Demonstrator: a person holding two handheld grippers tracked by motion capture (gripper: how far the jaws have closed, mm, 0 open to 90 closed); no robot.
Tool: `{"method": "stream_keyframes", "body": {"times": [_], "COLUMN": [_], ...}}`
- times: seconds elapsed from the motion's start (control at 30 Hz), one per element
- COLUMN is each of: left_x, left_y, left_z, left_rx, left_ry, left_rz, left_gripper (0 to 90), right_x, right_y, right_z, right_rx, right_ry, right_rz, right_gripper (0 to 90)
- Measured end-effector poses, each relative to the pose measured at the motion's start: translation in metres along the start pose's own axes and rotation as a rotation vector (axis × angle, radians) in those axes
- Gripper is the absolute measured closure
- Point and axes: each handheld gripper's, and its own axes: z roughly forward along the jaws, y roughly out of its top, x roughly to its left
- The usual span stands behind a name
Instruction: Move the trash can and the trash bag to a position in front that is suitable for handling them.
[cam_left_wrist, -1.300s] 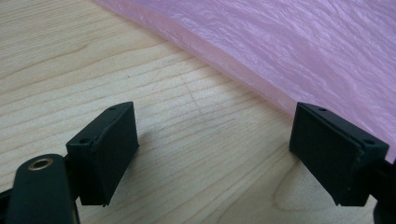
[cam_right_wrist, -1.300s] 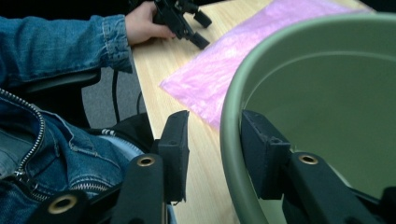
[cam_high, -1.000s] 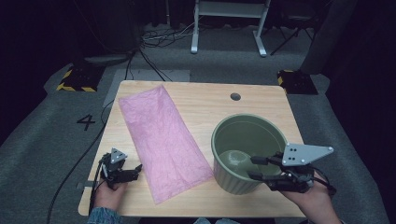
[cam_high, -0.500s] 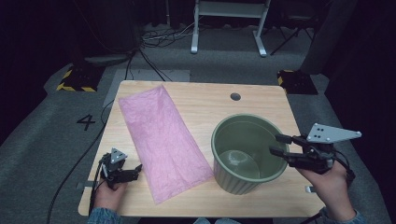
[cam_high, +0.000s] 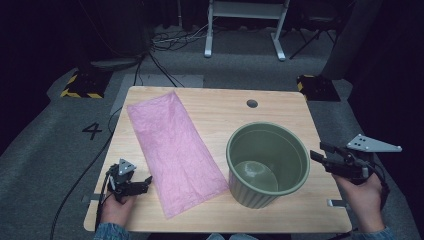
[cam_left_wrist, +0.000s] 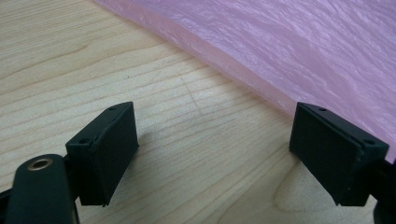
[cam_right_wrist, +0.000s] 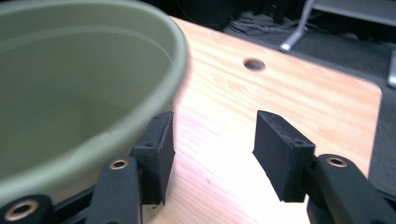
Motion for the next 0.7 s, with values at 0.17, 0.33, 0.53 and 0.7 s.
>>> {"method": "stream_keyframes", "body": {"times": [0.17, 0.33, 0.53, 0.7], "left_x": [0.001, 0.001, 0.002, 0.01], "left_y": [0.0, 0.0, -0.001, 0.002], "left_z": [0.0, 0.0, -0.002, -0.007], "left_rx": [-0.002, -0.002, -0.007, -0.018], "left_ry": [-0.002, -0.003, 0.003, -0.032], "left_rz": [0.0, -0.003, -0.009, -0.071], "left_gripper": [15.3, 16.3, 19.2, 23.8], "right_x": [-0.012, -0.019, -0.024, -0.022], "right_y": [-0.038, -0.075, -0.101, -0.114], "right_z": [0.026, 0.056, 0.081, 0.099], "right_rx": [0.059, 0.135, 0.181, 0.207], "right_ry": [-0.042, -0.08, -0.085, -0.087], "right_rz": [0.047, 0.05, 0.069, 0.064], "right_gripper": [45.4, 46.5, 48.2, 46.9]}}
